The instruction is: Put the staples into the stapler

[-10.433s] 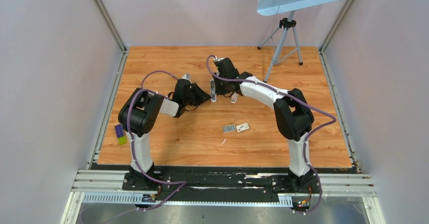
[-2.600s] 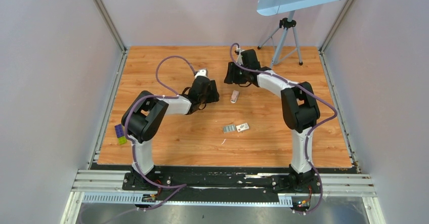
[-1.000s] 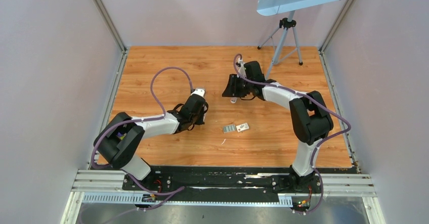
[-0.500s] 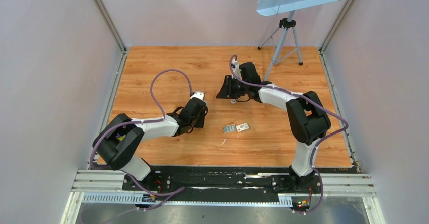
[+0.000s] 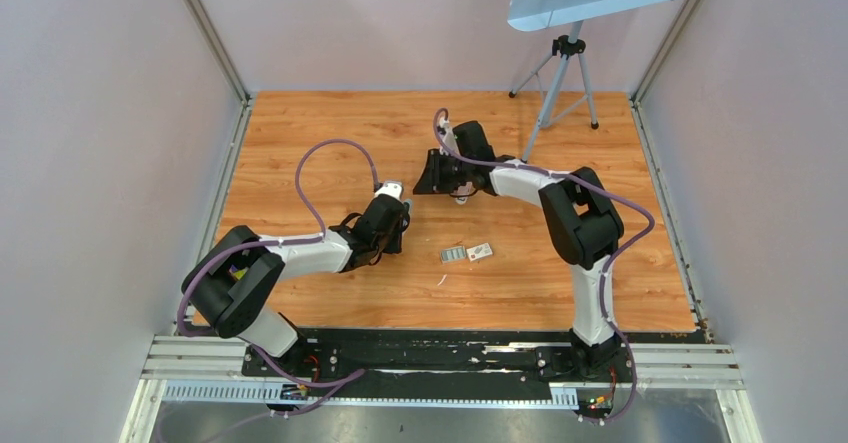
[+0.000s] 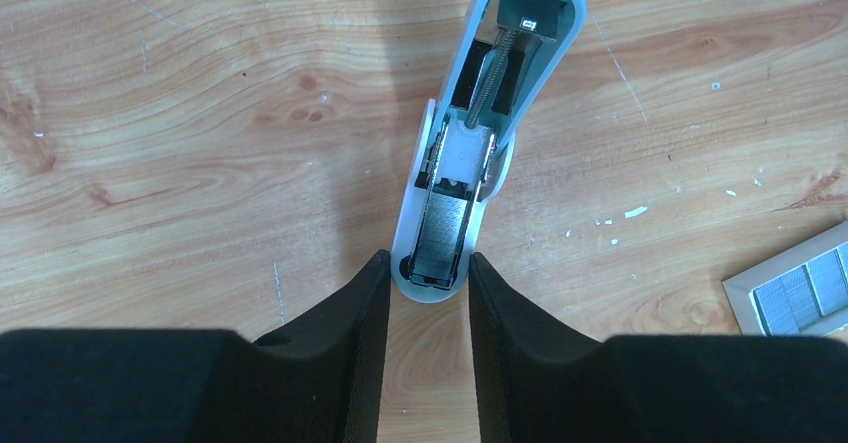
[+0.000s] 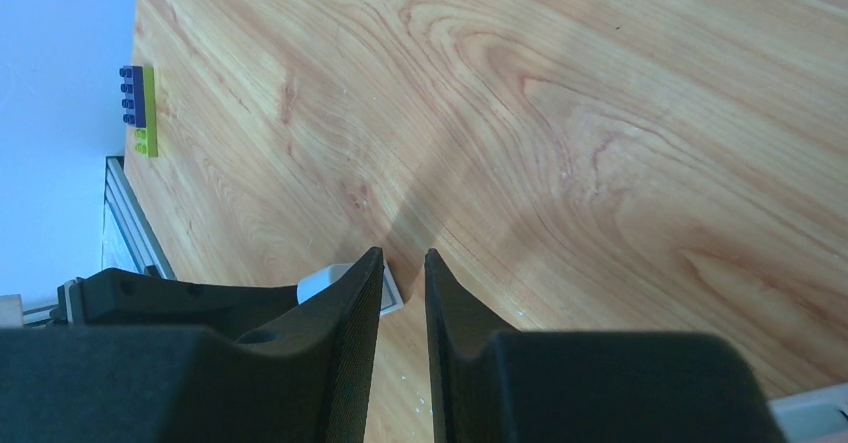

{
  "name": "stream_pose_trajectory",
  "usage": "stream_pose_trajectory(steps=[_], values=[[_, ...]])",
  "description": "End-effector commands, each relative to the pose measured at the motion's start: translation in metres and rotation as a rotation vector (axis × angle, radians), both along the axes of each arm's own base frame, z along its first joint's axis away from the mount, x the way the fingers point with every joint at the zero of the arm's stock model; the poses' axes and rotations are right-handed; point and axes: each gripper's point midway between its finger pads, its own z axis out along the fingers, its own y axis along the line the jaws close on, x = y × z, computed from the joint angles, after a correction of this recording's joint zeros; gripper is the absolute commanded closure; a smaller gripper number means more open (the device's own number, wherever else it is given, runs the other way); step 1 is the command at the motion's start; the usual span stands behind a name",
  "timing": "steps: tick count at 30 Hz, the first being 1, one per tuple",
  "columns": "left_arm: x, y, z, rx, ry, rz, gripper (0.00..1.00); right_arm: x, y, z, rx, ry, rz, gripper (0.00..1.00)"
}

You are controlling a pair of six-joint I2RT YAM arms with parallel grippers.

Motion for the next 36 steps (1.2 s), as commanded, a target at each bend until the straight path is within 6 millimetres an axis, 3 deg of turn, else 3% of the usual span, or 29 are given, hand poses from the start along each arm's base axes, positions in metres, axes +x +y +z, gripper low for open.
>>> stream_pose_trajectory(steps=[1, 26, 36], values=[[-0.013, 0.006, -0.014, 0.023, 0.043, -0.003, 0.69, -0.009, 0.014, -0.002, 0.017, 0.029, 0.051, 0.74], [-0.011, 0.006, -0.01, 0.015, 0.032, 0.009, 0.69, -0.066, 0.028, 0.008, 0.028, 0.042, 0.222, 0.74], [-0.012, 0.01, -0.003, 0.004, 0.019, 0.026, 0.53, -0.083, 0.022, -0.007, -0.082, 0.054, 0.24, 0.73]])
